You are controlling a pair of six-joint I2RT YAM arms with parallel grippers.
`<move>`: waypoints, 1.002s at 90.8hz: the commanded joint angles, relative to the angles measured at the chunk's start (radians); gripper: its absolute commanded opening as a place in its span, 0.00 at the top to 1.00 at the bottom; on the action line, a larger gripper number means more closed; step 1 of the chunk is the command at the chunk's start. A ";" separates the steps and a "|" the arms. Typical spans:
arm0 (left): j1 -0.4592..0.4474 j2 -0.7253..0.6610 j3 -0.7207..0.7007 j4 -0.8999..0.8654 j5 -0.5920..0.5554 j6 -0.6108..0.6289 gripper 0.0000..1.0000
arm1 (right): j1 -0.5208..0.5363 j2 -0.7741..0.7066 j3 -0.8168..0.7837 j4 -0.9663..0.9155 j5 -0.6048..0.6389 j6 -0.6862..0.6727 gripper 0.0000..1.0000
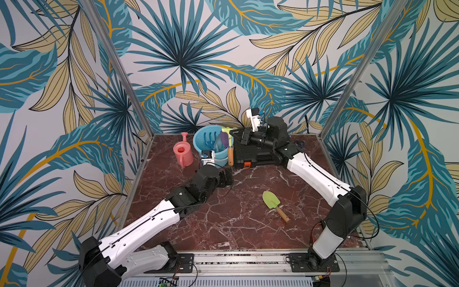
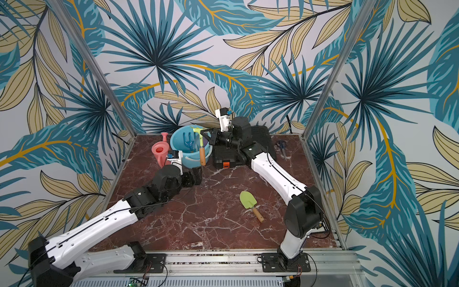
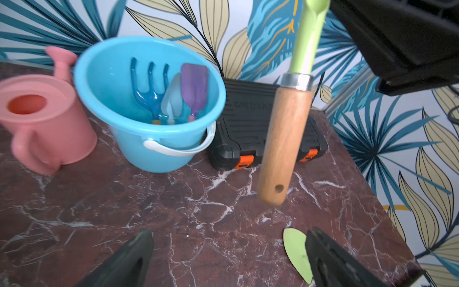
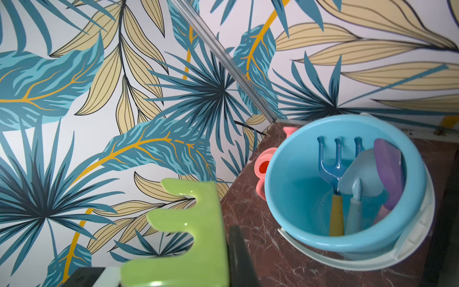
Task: Organize the gardening tools
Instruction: Pick up the gardening tool from the center of the board, then place the gardening tool in the container.
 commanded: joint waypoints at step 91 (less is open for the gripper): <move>0.040 -0.514 -0.162 -0.376 -0.126 -0.200 0.00 | 0.036 0.688 0.493 0.402 0.343 -0.136 1.00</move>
